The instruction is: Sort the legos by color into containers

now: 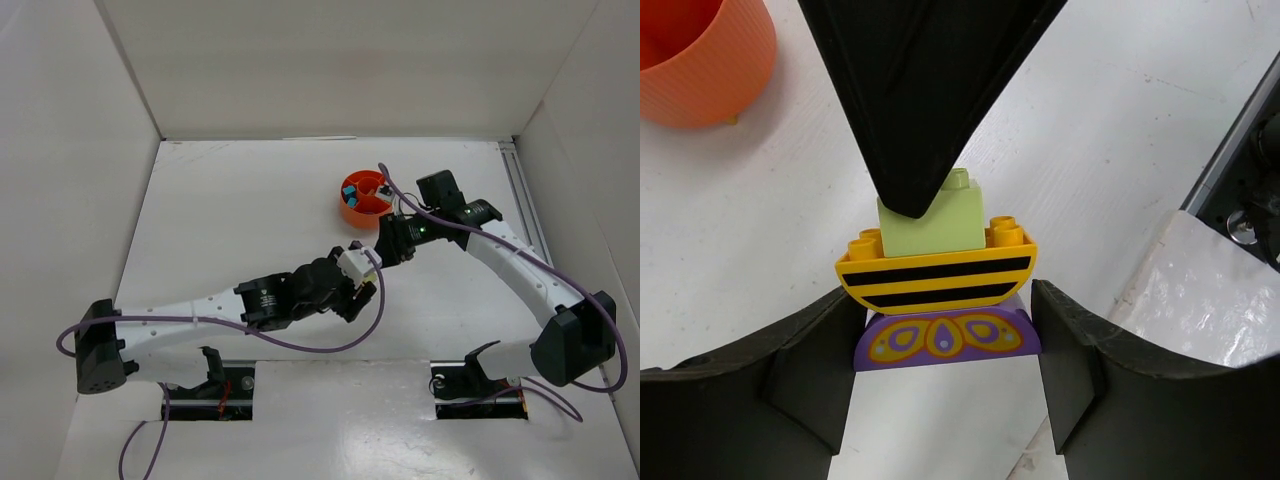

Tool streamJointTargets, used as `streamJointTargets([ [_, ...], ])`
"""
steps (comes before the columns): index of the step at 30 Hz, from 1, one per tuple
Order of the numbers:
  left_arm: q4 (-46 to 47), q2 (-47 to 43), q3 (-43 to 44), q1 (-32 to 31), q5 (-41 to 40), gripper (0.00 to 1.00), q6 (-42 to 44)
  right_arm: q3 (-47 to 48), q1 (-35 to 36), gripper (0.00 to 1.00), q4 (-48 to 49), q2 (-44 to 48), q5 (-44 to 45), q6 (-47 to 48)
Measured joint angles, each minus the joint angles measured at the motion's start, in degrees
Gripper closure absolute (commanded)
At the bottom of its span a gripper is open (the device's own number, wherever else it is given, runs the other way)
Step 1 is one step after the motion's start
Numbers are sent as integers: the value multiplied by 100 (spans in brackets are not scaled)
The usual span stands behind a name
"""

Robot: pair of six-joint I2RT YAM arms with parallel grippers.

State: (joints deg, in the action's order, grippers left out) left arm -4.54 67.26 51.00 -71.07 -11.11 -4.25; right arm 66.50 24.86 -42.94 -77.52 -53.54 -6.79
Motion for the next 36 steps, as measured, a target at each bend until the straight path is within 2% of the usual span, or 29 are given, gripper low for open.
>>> streamJointTargets([
  [2, 4, -70, -17, -11, -13, 74, 0, 0, 0, 61, 13, 0, -26, -17],
  [3, 17, -109, -39, -11, -22, 74, 0, 0, 0, 55, 15, 0, -42, -15],
  [4, 39, -144, -63, -13, -35, 74, 0, 0, 0, 43, 13, 0, -55, -13],
  [6, 70, -201, -94, -20, -81, 74, 2, 0, 0, 31, 11, 0, -52, -4],
  [7, 125, -234, -107, -20, -105, 74, 4, 0, 0, 18, 7, 0, -50, 9],
  [10, 240, -352, -157, -15, -164, 75, 17, 0, 0, 17, 39, 0, -125, 46],
  [12, 295, -393, -168, -17, -177, 77, 20, -2, -2, 17, 136, 0, -264, 17],
  [15, 348, -411, -192, -17, -208, 77, 24, -138, -2, 22, 483, 4, -540, -142],
  [19, 415, -411, -192, -17, -249, 79, 52, -262, -2, 39, 726, 4, -726, -356],
  [21, 483, -411, -195, -17, -267, 79, 63, -254, -2, 51, 767, 4, -798, -400],
  [24, 570, -409, -260, -17, -306, 79, 120, -236, -9, 58, 748, 4, -837, -433],
  [36, 761, -487, -540, -13, -291, 83, -114, -83, -494, 60, 715, -109, -960, -337],
])
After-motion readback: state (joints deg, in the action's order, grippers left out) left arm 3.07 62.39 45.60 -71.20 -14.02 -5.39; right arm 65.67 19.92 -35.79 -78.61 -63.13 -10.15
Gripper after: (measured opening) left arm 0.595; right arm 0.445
